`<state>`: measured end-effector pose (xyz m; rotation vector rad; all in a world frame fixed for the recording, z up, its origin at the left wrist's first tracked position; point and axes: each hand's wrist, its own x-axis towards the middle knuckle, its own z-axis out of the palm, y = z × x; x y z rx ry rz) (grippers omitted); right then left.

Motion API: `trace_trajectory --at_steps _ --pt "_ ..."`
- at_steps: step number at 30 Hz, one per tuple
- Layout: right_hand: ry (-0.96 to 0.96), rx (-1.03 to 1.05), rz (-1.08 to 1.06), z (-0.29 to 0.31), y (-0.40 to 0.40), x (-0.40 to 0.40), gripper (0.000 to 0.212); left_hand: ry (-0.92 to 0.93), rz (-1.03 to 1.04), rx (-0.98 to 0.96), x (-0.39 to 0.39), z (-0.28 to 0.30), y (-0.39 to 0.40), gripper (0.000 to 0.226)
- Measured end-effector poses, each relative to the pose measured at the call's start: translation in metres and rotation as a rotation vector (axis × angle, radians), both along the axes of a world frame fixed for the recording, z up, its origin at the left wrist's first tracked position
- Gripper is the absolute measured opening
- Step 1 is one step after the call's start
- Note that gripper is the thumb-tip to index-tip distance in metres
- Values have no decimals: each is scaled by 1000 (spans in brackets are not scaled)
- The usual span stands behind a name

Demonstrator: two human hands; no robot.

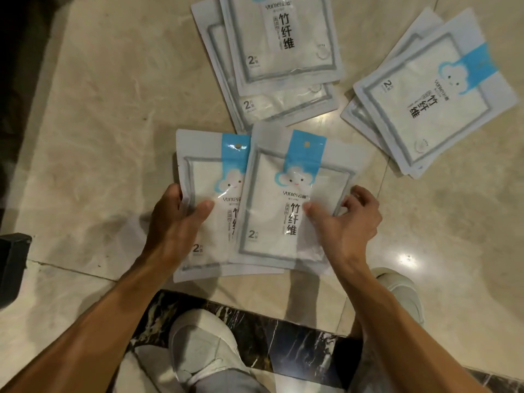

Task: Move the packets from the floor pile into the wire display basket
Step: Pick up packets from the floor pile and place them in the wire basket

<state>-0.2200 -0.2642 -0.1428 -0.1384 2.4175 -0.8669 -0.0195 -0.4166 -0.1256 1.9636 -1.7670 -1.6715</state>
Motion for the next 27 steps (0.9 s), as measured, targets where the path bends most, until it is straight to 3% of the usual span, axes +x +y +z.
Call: trace_trajectory --at_steps 4,12,18,24,27 --pt "-381 -256 -102 35 7 -25 40 126 63 110 9 25 4 41" --pt "-560 -275 11 161 -2 -93 40 297 174 160 17 127 -12 42" --pt "-587 -282 91 306 -35 -130 35 419 306 186 6 258 -30 59" --pt "-582 -356 186 487 -76 -144 33 532 412 74 -6 431 -43 51" --pt "-560 -386 218 593 -98 -142 34 564 483 28 -3 527 -46 63"
